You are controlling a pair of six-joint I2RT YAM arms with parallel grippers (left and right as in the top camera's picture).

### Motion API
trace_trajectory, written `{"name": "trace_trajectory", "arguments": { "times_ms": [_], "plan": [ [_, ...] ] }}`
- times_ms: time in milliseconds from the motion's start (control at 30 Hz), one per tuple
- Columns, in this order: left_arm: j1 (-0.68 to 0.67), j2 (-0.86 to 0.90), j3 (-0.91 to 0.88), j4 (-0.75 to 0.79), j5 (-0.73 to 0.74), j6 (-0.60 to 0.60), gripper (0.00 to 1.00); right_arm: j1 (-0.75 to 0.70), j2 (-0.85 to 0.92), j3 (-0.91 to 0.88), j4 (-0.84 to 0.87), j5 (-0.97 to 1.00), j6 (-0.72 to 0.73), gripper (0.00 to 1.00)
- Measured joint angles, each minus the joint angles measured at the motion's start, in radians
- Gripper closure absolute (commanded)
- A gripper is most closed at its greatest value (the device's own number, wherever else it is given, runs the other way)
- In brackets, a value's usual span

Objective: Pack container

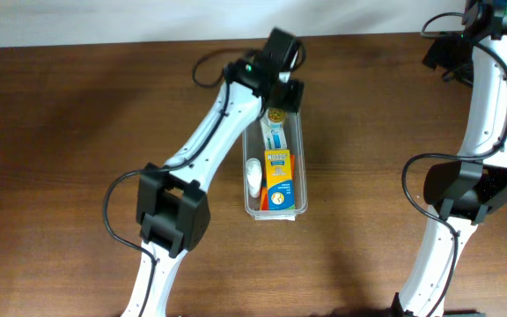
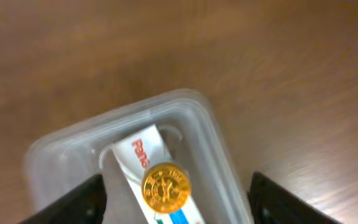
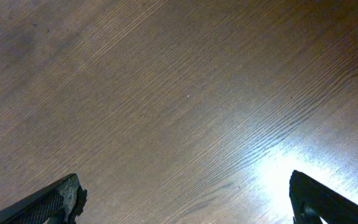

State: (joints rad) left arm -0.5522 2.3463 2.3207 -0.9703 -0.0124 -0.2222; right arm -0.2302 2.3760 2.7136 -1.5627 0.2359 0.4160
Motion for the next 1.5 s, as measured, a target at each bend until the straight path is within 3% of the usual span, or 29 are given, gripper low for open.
{"name": "trace_trajectory", "arguments": {
  "times_ms": [133,333,567,667,900,1500],
  "plan": [
    [0.012,0.0,0.208,-0.101,-0.003,0.008,0.01,0.0,0.0,0.0,0.0,0.0,-0.001,0.01],
    [0.087,0.0,0.546,-0.361,-0.004,0.021,0.01,0.0,0.0,0.0,0.0,0.0,-0.001,0.02],
    [0.158,0.0,0.764,-0.616,-0.007,0.021,0.01,0.0,0.0,0.0,0.0,0.0,-0.001,0.01],
    [0.183,-0.008,0.801,-0.705,-0.006,0.021,0.01,0.0,0.0,0.0,0.0,0.0,-0.001,0.02],
    [0.257,-0.075,0.8,-0.716,-0.011,0.053,0.01,0.0,0.0,0.0,0.0,0.0,-0.001,0.02],
    [0.454,-0.487,0.783,-0.716,-0.18,0.243,0.01,0.0,0.0,0.0,0.0,0.0,0.0,0.02]
  ]
}}
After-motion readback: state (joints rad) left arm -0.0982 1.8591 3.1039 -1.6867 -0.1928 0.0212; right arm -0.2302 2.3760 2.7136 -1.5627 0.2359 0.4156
